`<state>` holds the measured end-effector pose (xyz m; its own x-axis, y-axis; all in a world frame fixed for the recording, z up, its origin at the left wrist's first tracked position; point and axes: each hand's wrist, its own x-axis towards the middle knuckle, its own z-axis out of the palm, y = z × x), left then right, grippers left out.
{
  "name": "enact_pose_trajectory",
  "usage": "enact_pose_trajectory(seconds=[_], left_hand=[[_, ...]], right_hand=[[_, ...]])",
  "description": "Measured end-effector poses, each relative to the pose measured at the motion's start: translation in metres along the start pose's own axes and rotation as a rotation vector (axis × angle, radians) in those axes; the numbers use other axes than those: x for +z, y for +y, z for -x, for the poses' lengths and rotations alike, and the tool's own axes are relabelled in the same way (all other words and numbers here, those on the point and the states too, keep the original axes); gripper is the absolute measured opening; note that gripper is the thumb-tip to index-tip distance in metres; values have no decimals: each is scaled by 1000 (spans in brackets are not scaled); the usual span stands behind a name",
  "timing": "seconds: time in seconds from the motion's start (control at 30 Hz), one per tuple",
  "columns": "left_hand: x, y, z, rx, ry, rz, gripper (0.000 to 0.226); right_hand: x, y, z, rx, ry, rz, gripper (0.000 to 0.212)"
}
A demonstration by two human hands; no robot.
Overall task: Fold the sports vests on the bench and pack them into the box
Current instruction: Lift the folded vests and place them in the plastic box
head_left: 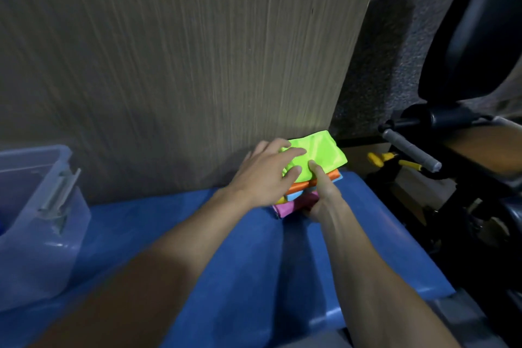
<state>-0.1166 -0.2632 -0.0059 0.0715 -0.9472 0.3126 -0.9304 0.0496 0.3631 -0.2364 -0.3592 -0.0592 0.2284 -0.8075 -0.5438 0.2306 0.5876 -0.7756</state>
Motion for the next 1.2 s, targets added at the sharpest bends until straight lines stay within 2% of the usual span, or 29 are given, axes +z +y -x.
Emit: enact_pose_trajectory(seconds=[0.13,0.3,0.43,0.53,0.67,0.8,0.97,1.1,1.2], left_hand=[[19,-16,-42,-187,-172,-43,46],[30,-41,-42,-170,-155,69,43],[35,-46,-37,-172,-154,118,42],[33,-45,-30,-185,-205,110,44],[23,-40,-16,-186,-195,154,42],[-9,-36,17,-197,-29,137,36],[-82,-38,85,-214,197,112,28],[-147,-51,156,-161,481,185,21],[-193,-71,207,-158,649,279,30]], right_hand=[[6,-2,-14,-1,-51,0,46],[26,3,-19,-31,-55,-102,46],[33,11,-38,-27,100,-201,76],[36,16,-38,-48,178,-235,58],[35,22,-27,-54,187,-232,59],[38,31,7,-82,77,-173,59],[62,38,84,-103,-223,-79,45],[110,36,161,-111,-454,13,49],[167,38,218,-141,-614,95,47]])
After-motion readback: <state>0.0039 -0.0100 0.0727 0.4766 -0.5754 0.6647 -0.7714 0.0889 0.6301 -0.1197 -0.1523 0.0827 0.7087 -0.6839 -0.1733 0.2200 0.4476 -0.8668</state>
